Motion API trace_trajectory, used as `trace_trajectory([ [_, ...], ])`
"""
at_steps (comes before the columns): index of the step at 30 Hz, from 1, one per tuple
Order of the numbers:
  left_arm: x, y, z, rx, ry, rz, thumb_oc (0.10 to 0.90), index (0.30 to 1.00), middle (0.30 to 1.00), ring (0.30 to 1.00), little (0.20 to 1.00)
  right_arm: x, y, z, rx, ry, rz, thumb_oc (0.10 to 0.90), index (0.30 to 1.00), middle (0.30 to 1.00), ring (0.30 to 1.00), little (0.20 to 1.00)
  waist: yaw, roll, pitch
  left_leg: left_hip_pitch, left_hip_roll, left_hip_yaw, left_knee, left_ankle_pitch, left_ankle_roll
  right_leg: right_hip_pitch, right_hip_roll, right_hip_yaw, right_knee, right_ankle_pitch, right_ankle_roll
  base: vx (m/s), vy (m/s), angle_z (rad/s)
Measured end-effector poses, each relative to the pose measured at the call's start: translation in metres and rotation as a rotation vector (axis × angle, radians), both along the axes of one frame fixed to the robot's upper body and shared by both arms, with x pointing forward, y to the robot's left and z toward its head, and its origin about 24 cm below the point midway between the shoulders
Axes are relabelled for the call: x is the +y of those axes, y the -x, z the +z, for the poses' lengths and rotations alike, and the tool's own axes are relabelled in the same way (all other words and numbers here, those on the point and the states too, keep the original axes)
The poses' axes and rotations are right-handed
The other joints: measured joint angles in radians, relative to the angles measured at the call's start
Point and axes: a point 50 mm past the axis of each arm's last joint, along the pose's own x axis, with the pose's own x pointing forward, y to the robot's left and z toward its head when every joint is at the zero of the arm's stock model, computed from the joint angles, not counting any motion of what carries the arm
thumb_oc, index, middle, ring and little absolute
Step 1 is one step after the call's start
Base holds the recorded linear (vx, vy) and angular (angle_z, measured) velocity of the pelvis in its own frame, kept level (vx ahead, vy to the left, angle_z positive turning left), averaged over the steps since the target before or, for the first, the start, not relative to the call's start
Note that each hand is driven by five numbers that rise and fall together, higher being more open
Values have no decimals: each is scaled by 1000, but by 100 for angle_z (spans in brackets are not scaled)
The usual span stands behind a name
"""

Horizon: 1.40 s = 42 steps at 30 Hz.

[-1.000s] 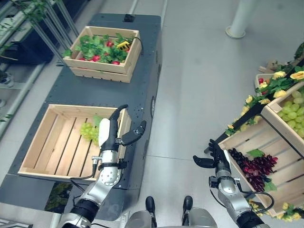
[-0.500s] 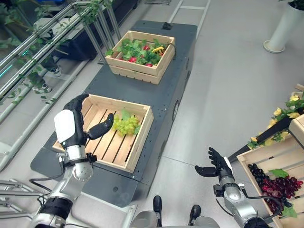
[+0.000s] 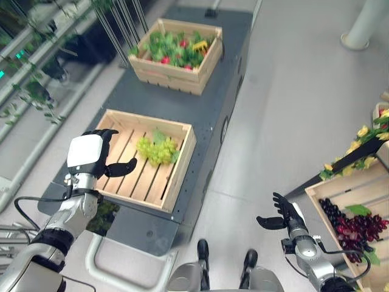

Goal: Pick up the fruits from the basket on one side to the basket on the other side

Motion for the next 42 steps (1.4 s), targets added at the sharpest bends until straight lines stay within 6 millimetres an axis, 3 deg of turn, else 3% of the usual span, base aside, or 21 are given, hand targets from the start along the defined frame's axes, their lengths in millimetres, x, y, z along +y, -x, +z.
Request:
trace_trajectory([
  [3, -8, -22, 32, -68, -46, -25, 800, 900, 900, 900, 900, 17, -32, 23, -94, 3, 73, 800, 900, 900, 900, 900, 2, -47, 103, -99, 13, 15, 109, -27, 30, -121, -29, 7, 170, -61, -16, -73, 151, 4],
  [6, -13, -29, 40, -72, -72, -51, 800, 900, 900, 900, 900, 27, -46, 36, -137, 8, 116, 800, 900, 900, 900, 900, 1, -80, 129, -193, 22, 40, 215, -61, 41, -222, -52, 22, 295, -107, -27, -20, 87, 0],
  [10, -9, -30, 40, -57, -98, -45, 800, 900, 900, 900, 900, 30, -51, 43, -159, 19, 152, 800, 900, 900, 900, 900, 2, -92, 133, -282, 51, 49, 357, -121, 41, -289, -64, 29, 394, -145, -40, -39, 144, -2],
  [17, 0, -37, 75, -147, -170, 10, 800, 900, 900, 900, 900, 13, -59, 56, -175, 80, 158, 800, 900, 900, 900, 900, -18, -110, 134, -500, 96, 57, 579, -184, 61, -485, -97, 34, 599, -215, -68, -18, 99, 6],
  [21, 9, -34, 89, -208, -203, 67, 800, 900, 900, 900, 900, 11, -57, 53, -161, 81, 163, 800, 900, 900, 900, 900, -28, -132, 134, -560, 112, 56, 627, -190, 70, -542, -102, 34, 648, -224, -75, -4, 16, 4],
  [25, 8, -36, 97, -256, -209, 87, 800, 900, 900, 900, 900, 11, -52, 48, -137, 75, 176, 800, 900, 900, 900, 900, -27, -139, 134, -587, 123, 53, 646, -191, 71, -562, -96, 32, 660, -225, -78, 0, 0, 0],
  [31, 4, -39, 123, -388, -221, 102, 800, 900, 900, 900, 900, 12, -50, 45, -126, 73, 187, 800, 900, 900, 900, 900, -31, -169, 132, -599, 128, 42, 649, -191, 70, -565, -87, 24, 655, -226, -80, 3, -5, 1],
  [42, -3, -44, 145, -449, -249, 105, 800, 900, 900, 900, 900, 16, -55, 50, -145, 68, 194, 800, 900, 900, 900, 900, -54, -171, 132, -619, 135, 39, 673, -208, 72, -567, -78, 24, 640, -218, -66, 22, 16, -1],
])
